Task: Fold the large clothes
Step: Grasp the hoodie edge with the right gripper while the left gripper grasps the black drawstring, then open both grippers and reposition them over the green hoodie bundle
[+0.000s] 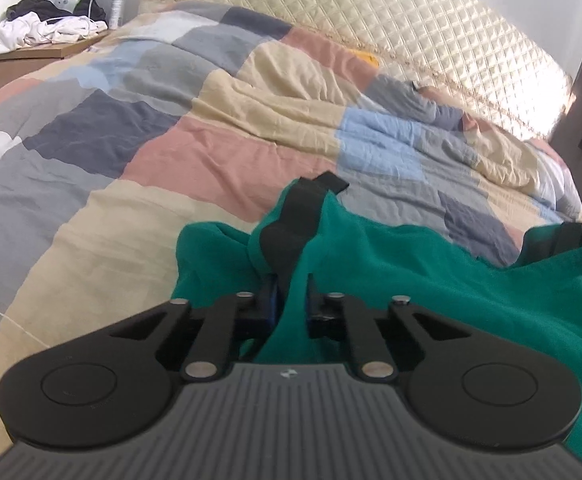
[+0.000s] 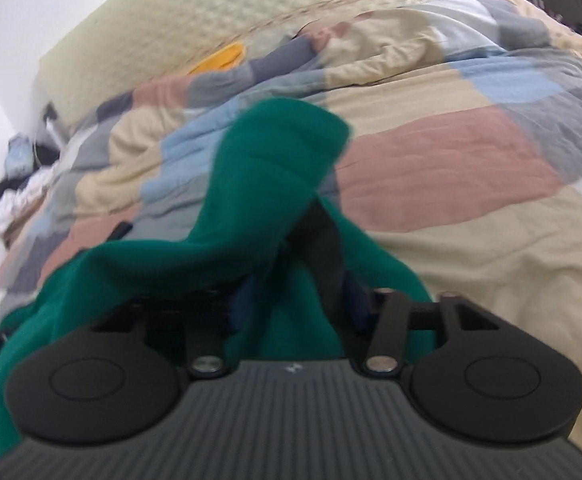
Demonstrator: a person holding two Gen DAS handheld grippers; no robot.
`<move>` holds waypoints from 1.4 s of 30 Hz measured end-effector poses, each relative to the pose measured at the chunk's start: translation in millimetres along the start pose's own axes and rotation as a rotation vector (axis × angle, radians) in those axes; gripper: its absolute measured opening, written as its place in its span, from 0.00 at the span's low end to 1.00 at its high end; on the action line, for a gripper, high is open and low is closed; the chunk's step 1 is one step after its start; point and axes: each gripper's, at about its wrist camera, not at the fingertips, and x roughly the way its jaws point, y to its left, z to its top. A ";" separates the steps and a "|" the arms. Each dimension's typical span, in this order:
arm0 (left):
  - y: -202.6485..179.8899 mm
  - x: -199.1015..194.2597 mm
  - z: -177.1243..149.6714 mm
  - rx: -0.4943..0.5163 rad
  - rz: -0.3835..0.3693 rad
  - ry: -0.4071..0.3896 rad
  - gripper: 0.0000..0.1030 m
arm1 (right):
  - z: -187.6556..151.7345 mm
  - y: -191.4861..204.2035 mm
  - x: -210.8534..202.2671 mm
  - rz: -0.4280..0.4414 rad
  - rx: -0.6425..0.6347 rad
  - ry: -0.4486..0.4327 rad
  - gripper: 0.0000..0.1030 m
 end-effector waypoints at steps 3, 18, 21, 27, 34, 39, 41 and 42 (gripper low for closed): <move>9.3 -12.8 5.3 -0.054 -0.008 -0.037 0.07 | 5.2 8.4 -8.1 -0.045 -0.045 -0.032 0.17; 30.3 -24.9 6.0 -0.179 0.063 -0.097 0.07 | 14.9 -65.4 -20.1 -0.328 0.181 -0.108 0.09; 30.1 -16.9 3.9 -0.164 0.065 -0.068 0.08 | 8.4 -73.2 -2.1 -0.335 0.188 -0.043 0.09; 40.4 -24.2 4.6 -0.233 -0.001 -0.059 0.25 | 4.0 -62.1 -7.9 -0.318 0.141 -0.042 0.17; 28.8 -69.9 2.5 -0.200 0.009 -0.146 0.48 | 7.3 -43.5 -52.3 -0.267 0.105 -0.122 0.49; -7.5 -105.1 -11.0 -0.055 -0.063 -0.163 0.48 | 4.9 -16.3 -99.1 -0.172 0.088 -0.220 0.51; -23.5 -114.0 -18.6 -0.009 -0.106 -0.153 0.48 | -0.3 2.4 -113.1 -0.105 0.066 -0.241 0.51; -30.6 -117.0 -22.4 0.012 -0.118 -0.149 0.48 | -4.0 12.6 -117.5 -0.071 0.050 -0.243 0.51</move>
